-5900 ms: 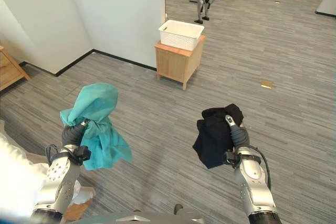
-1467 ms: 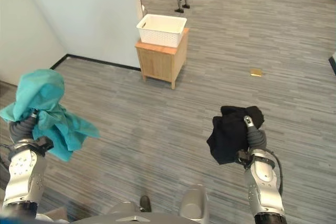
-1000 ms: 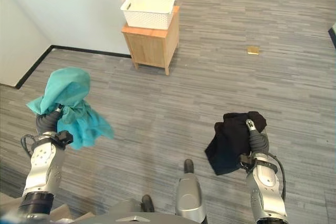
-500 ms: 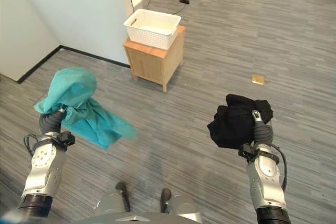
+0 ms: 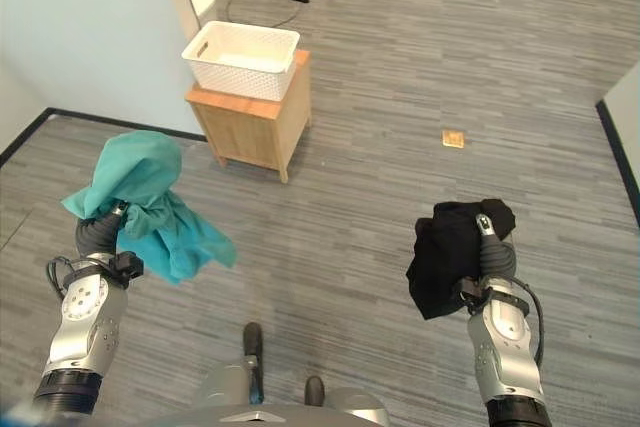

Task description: Pick up bed clothes into laundry basket.

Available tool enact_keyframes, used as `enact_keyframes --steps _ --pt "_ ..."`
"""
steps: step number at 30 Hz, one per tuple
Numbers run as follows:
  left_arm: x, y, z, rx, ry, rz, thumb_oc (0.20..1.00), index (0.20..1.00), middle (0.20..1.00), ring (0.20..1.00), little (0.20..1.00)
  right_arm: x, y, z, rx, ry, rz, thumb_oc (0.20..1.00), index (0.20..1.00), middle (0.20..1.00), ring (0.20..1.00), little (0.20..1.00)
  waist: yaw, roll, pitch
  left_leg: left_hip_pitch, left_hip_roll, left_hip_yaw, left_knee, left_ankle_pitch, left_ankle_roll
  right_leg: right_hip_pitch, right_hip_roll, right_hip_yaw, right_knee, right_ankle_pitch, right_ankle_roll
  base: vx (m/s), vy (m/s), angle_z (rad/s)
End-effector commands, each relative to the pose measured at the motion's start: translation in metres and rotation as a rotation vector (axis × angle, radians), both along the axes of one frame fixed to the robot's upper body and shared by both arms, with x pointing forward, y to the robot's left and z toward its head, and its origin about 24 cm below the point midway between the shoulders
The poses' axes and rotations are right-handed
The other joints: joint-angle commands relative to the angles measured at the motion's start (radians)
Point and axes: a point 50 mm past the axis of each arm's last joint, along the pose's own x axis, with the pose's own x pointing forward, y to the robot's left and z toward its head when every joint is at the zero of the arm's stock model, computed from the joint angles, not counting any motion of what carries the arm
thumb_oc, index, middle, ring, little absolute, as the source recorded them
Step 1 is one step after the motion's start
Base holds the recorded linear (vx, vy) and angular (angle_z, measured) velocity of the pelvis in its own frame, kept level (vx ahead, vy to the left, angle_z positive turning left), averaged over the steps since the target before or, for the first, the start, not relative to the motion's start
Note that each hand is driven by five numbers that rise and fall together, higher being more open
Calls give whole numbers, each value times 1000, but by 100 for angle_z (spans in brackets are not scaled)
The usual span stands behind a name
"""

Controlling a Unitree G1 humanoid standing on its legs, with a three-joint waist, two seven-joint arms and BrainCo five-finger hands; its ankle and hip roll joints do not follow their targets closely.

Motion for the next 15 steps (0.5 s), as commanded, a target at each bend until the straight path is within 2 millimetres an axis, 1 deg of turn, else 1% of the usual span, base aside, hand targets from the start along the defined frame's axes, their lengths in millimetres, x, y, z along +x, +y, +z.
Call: enact_keyframes --steps 1,3,4,5,6,7,8,9,10,11,12,13,15 --pt "10 16 48 107 -189 19 200 200 200 200 200 11 13 24 -16 -141 66 200 200 200 200 200 1 -36 -13 -7 11 35 120 -70 27 -125 -238 -67 335 184 156 83 151 -38" --pt "10 16 50 112 -193 19 200 200 200 200 200 10 17 20 -6 -126 75 200 200 200 200 200 -11 -22 7 40 14 40 92 -81 35 -200 -248 -81 390 200 157 109 126 -33" --pt "10 16 51 109 -197 18 200 200 200 200 200 8 17 18 -2 -115 73 200 200 200 200 200 -19 -16 12 72 14 41 68 -87 33 -230 -267 -92 382 192 151 165 75 -8" --pt "10 15 50 107 -195 11 200 200 200 200 200 6 16 16 -1 -105 66 200 200 200 200 200 -28 -10 15 87 13 38 55 -84 28 -243 -275 -96 352 188 147 205 36 17" --pt "11 13 49 101 -195 0 200 200 200 200 200 3 14 13 5 -96 53 200 200 200 200 200 -40 -3 16 103 9 31 33 -81 21 -259 -278 -99 296 176 144 221 7 18" --pt "10 12 48 93 -193 -3 200 200 200 200 200 0 11 10 14 -85 37 200 200 200 200 200 -53 0 14 117 1 21 16 -83 18 -257 -269 -91 250 161 141 211 -25 15" --pt "11 11 48 90 -197 -8 200 200 200 200 200 -3 8 9 16 -82 16 200 200 200 200 200 -67 -3 16 124 -7 9 7 -85 14 -278 -251 -60 189 155 140 194 -68 35" --pt "14 8 50 88 -203 -16 200 200 200 200 200 -4 5 7 19 -77 -1 200 200 200 200 200 -80 -8 15 128 -14 -11 3 -90 10 -278 -232 -15 121 148 139 134 -61 38" --pt "15 8 50 89 -204 -16 200 200 200 200 200 -4 5 7 19 -78 -1 200 200 200 200 200 -81 -7 17 130 -13 -13 3 -93 10 -271 -232 -18 114 149 140 165 -120 55" --pt "19 5 54 98 -222 -26 200 200 200 200 200 -3 5 8 4 -85 -9 200 200 200 200 200 -91 -17 14 144 -11 -28 6 -109 2 -272 -221 15 52 161 144 126 -119 60" --pt "21 1 54 97 -219 -46 200 200 200 200 200 -3 7 8 6 -81 3 200 200 200 200 200 -84 -22 7 141 -13 -39 26 -118 2 -248 -227 9 35 153 141 133 -167 85" --pt "19 2 52 95 -215 -40 200 200 200 200 200 -3 9 6 14 -75 13 200 200 200 200 200 -79 -29 1 145 -12 -39 36 -121 0 -233 -236 -13 28 165 141 72 -135 73" --pt "17 1 48 70 -214 -37 200 200 200 200 200 -1 9 7 18 -79 26 200 200 200 200 200 -67 -31 -18 146 -11 -48 31 -113 -7 -195 -230 -19 -15 169 133 62 -147 40"
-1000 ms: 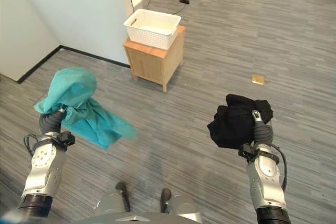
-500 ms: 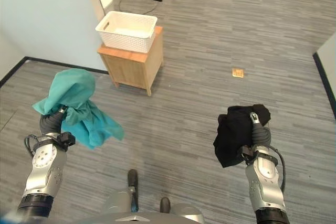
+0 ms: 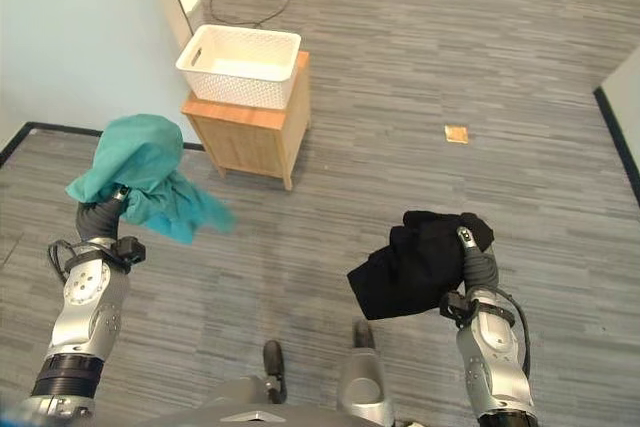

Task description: Pick up bed clothes into laundry basket.

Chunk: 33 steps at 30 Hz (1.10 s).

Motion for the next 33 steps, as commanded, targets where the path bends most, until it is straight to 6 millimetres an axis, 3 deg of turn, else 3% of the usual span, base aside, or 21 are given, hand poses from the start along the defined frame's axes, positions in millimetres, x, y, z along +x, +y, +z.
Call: enact_keyframes --steps 1,5,10,11,17,19,20,21,23,24,25,26,27,29,30,31,33 --pt "3 8 35 35 -178 3 200 200 200 200 200 18 -6 35 -31 -185 -14 200 200 200 200 200 5 -6 -56 -29 85 51 137 -51 -74 38 14 -40 15 -70 8 55 -136 22" --pt "-2 9 24 -2 -144 17 200 200 200 200 200 21 -15 48 -48 -241 -55 200 200 200 200 200 11 0 -71 -30 97 42 139 -48 -86 86 24 -64 -18 -81 -10 61 -85 11" --pt "-2 8 21 -7 -130 14 200 200 200 200 200 20 -17 49 -49 -243 -62 200 200 200 200 200 10 1 -71 -28 101 38 138 -46 -89 95 27 -67 -22 -83 -13 9 -12 2" --pt "-16 18 1 64 6 -30 200 200 200 200 200 15 -25 39 7 -218 -73 200 200 200 200 200 49 -13 -58 -86 98 54 148 -57 -76 133 22 -183 -11 -142 -12 30 20 5" --pt "-25 30 2 71 4 35 200 200 200 200 200 23 -21 44 27 -254 -82 200 200 200 200 200 69 -11 -59 -88 83 54 152 -77 -66 132 7 -182 -13 -133 1 55 69 5" --pt "-30 40 2 88 10 86 200 200 200 200 200 26 -21 48 -2 -252 -64 200 200 200 200 200 82 3 -53 -83 62 43 154 -100 -39 86 -21 -174 119 -122 19 86 210 2" --pt "-31 42 3 92 12 105 200 200 200 200 200 28 -20 51 -15 -261 -55 200 200 200 200 200 83 9 -36 -73 50 47 160 -117 -18 26 -48 -170 259 -83 31 21 163 3" --pt "-31 42 3 92 11 105 200 200 200 200 200 29 -20 52 -15 -263 -55 200 200 200 200 200 85 7 -41 -81 49 51 159 -112 -16 13 -49 -165 263 -80 31 -11 211 13" --pt "-32 44 2 106 25 110 200 200 200 200 200 31 -15 54 -19 -274 -35 200 200 200 200 200 76 41 -15 -49 48 52 154 -128 9 -59 -40 -158 465 -50 24 167 236 20" --pt "-32 42 0 119 36 102 200 200 200 200 200 30 -12 51 -22 -260 -28 200 200 200 200 200 61 56 0 11 50 55 138 -145 6 -159 -41 -180 524 -46 24 275 166 5" --pt "-32 42 0 118 37 102 200 200 200 200 200 30 -13 51 -23 -259 -28 200 200 200 200 200 61 55 0 14 50 55 136 -146 6 -160 -42 -179 531 -51 24 377 84 -18" --pt "-30 40 1 110 27 92 200 200 200 200 200 28 -14 49 -20 -250 -33 200 200 200 200 200 43 57 2 51 51 51 127 -157 -8 -197 -41 -199 473 -64 18 480 -70 -15" --pt "-28 39 5 104 2 78 200 200 200 200 200 24 -19 47 -16 -243 -52 200 200 200 200 200 4 53 2 109 48 18 110 -190 -27 -246 -20 -175 355 -67 18 699 -125 -3" --pt "-20 36 9 99 -18 67 200 200 200 200 200 21 -24 47 -12 -251 -84 200 200 200 200 200 -45 50 0 184 61 -17 82 -218 -61 -269 10 -161 135 -19 36 536 -149 58" --pt "-20 36 9 98 -18 66 200 200 200 200 200 21 -24 47 -12 -251 -84 200 200 200 200 200 -46 52 1 186 63 -18 81 -218 -61 -265 11 -163 132 -18 36 527 -196 99" --pt "-12 34 16 113 -38 53 200 200 200 200 200 19 -25 47 -10 -251 -98 200 200 200 200 200 -71 48 -11 247 76 -30 60 -238 -86 -315 6 -190 5 26 53 615 -234 48" --pt "-9 32 20 130 -52 44 200 200 200 200 200 18 -27 47 -17 -249 -101 200 200 200 200 200 -84 54 -21 288 93 -41 67 -245 -100 -312 6 -243 -33 49 55 605 -234 26"
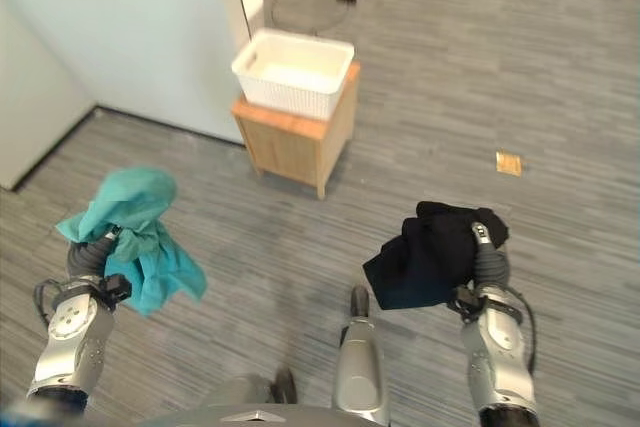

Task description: Pick up bed clothes into laundry basket.

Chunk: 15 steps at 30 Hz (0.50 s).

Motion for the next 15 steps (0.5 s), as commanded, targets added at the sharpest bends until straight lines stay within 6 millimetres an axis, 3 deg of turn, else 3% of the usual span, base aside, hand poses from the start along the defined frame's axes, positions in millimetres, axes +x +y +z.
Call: enact_keyframes --steps 1,3,4,5,6,8,10,11,12,15 --pt "23 -2 61 147 -243 -91 200 200 200 200 200 17 -14 38 -59 -181 -22 200 200 200 200 200 -45 36 -34 353 184 -68 -234 160 -151 37 70 -105 -112 112 -11 556 -250 58" --pt "20 -3 58 132 -243 -92 200 200 200 200 200 20 -13 36 -60 -170 -5 200 200 200 200 200 -44 35 -45 301 233 -61 13 348 -192 76 101 -97 -50 86 -72 538 -296 47" --pt "19 -2 58 132 -243 -92 200 200 200 200 200 20 -13 36 -60 -171 -4 200 200 200 200 200 -48 32 -47 294 231 -65 16 350 -193 73 97 -98 -52 89 -74 599 -544 31" --pt "18 -4 54 72 -245 -69 200 200 200 200 200 25 -10 42 -16 -207 2 200 200 200 200 200 -15 -3 -39 109 281 -22 391 510 -189 194 136 -89 -37 7 -157 614 -623 21" --pt "18 -5 54 62 -248 -69 200 200 200 200 200 27 -9 44 0 -228 1 200 200 200 200 200 15 -24 -18 13 291 -22 541 505 -169 241 140 -91 -42 -22 -193 742 -760 30" --pt "24 -13 57 59 -260 -107 200 200 200 200 200 28 -12 43 -4 -219 -17 200 200 200 200 200 46 -50 3 -113 303 3 611 450 -148 319 154 -88 -87 -43 -205 447 -352 -26" --pt "26 -15 58 47 -266 -116 200 200 200 200 200 27 -13 42 1 -211 -26 200 200 200 200 200 51 -51 3 -153 322 44 570 440 -152 352 155 -90 -104 -52 -203 445 -116 -38" --pt "29 -19 54 33 -261 -138 200 200 200 200 200 25 -15 43 -8 -209 -19 200 200 200 200 200 71 -41 -2 -216 345 98 373 417 -165 419 150 -98 -131 -72 -179 546 6 21" --pt "29 -20 52 33 -251 -140 200 200 200 200 200 24 -15 43 -21 -205 -18 200 200 200 200 200 74 -37 -5 -222 352 117 260 433 -171 433 148 -96 -136 -84 -169 712 54 29" --pt "31 -22 46 19 -233 -129 200 200 200 200 200 23 -16 44 -67 -185 1 200 200 200 200 200 90 -23 -10 -203 307 96 -49 482 -175 472 147 -73 -136 -107 -148 437 133 0"
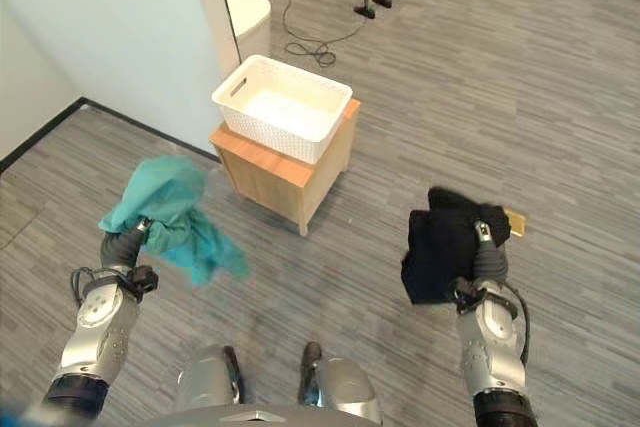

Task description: Pick up bed clothes into laundry basket.

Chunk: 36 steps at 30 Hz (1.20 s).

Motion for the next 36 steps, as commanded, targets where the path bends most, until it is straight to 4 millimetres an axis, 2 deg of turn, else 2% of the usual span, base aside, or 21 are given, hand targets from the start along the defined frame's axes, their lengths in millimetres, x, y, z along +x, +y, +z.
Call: enact_keyframes --steps 1,3,4,7,12,17,18,19,20,21,22,24,25,27,28,29,30,32,34,35,36 --pt "15 7 41 42 -203 8 200 200 200 200 200 2 -14 41 -157 -138 29 200 200 200 200 200 17 54 -14 62 -10 -67 -215 131 -29 56 -73 106 -128 23 132 436 138 -25" --pt "13 7 37 34 -195 13 200 200 200 200 200 2 -11 41 -177 -131 58 200 200 200 200 200 24 59 -22 79 -27 -112 -247 140 -39 80 -78 123 -117 12 135 356 106 -46" --pt "11 8 36 25 -191 15 200 200 200 200 200 2 -9 40 -177 -121 68 200 200 200 200 200 23 57 -27 105 -37 -115 -260 118 -36 86 -80 137 -113 4 139 298 92 -64" --pt "13 11 42 30 -214 28 200 200 200 200 200 3 -9 40 -178 -128 51 200 200 200 200 200 14 60 -60 178 -63 -88 -331 97 -17 100 -93 156 -150 22 162 269 136 -51" --pt "12 17 50 50 -240 47 200 200 200 200 200 7 -8 40 -189 -121 55 200 200 200 200 200 19 55 -74 197 -92 -56 -346 61 8 95 -131 167 -169 44 197 121 142 -19" --pt "11 22 51 70 -236 60 200 200 200 200 200 15 -12 53 -262 -137 77 200 200 200 200 200 31 46 -78 197 -118 -46 -336 21 34 63 -168 162 -111 44 230 58 139 -1" --pt "12 23 50 88 -217 45 200 200 200 200 200 24 -17 67 -347 -138 98 200 200 200 200 200 42 43 -66 220 -131 -40 -337 -4 61 -13 -187 174 60 77 258 68 255 -7" --pt "14 20 49 115 -196 5 200 200 200 200 200 31 -29 84 -477 -109 118 200 200 200 200 200 37 36 -40 258 -149 -54 -339 -20 83 -71 -200 201 210 165 279 58 251 -21" --pt "15 20 50 114 -198 6 200 200 200 200 200 32 -29 85 -478 -111 118 200 200 200 200 200 38 38 -40 254 -147 -52 -341 -15 83 -76 -197 203 209 171 278 61 231 -6" --pt "19 17 54 149 -197 -41 200 200 200 200 200 40 -41 107 -595 -100 129 200 200 200 200 200 28 46 -16 268 -145 -83 -347 -17 92 -130 -168 247 306 178 264 82 118 25" --pt "20 13 54 162 -195 -79 200 200 200 200 200 46 -49 122 -695 -75 165 200 200 200 200 200 21 42 -12 287 -152 -107 -360 -26 92 -151 -145 276 297 146 252 137 120 54" --pt "22 10 54 159 -194 -97 200 200 200 200 200 48 -55 129 -725 -68 155 200 200 200 200 200 13 45 -12 294 -155 -125 -371 -24 90 -165 -122 293 241 137 243 147 6 51" --pt "25 4 53 135 -196 -140 200 200 200 200 200 55 -59 155 -855 -64 184 200 200 200 200 200 0 40 -11 306 -168 -171 -378 -26 81 -175 -92 341 104 115 234 196 -33 49" --pt "30 -1 53 122 -204 -152 200 200 200 200 200 56 -62 173 -962 -80 155 200 200 200 200 200 -11 22 -6 310 -182 -215 -376 -40 79 -180 -65 401 -13 130 239 187 -54 47" --pt "30 -1 52 121 -204 -152 200 200 200 200 200 56 -62 173 -964 -80 154 200 200 200 200 200 -13 24 -4 311 -182 -218 -375 -42 79 -175 -65 398 -16 129 239 114 -63 62" --pt "28 -1 45 121 -164 -165 200 200 200 200 200 64 -52 198 -1115 -87 185 200 200 200 200 200 10 8 -18 303 -192 -260 -371 -45 75 -138 -70 400 -39 124 237 56 -36 89" --pt "27 0 45 120 -164 -161 200 200 200 200 200 65 -50 198 -1117 -88 188 200 200 200 200 200 4 8 -18 303 -193 -261 -372 -44 75 -137 -71 399 -41 125 237 106 -80 118" --pt "20 2 34 83 -137 -139 200 200 200 200 200 76 -38 226 -1240 -137 199 200 200 200 200 200 23 2 -40 305 -196 -274 -384 -41 76 -106 -75 384 -80 131 227 147 -102 108" --pt "5 9 15 59 -54 -132 200 200 200 200 200 98 -28 270 -1521 -92 134 200 200 200 200 200 81 -6 -65 302 -198 -300 -401 -32 67 -60 -76 361 -139 132 218 170 -131 54" --pt "5 10 14 54 -55 -125 200 200 200 200 200 101 -25 272 -1527 -97 138 200 200 200 200 200 74 -2 -64 302 -198 -300 -401 -32 67 -59 -76 360 -140 132 218 89 -76 15" --pt "0 14 12 60 -39 -117 200 200 200 200 200 106 -19 284 -1642 -72 127 200 200 200 200 200 83 -2 -65 301 -198 -307 -404 -31 64 -54 -77 351 -146 132 216 52 -32 13"
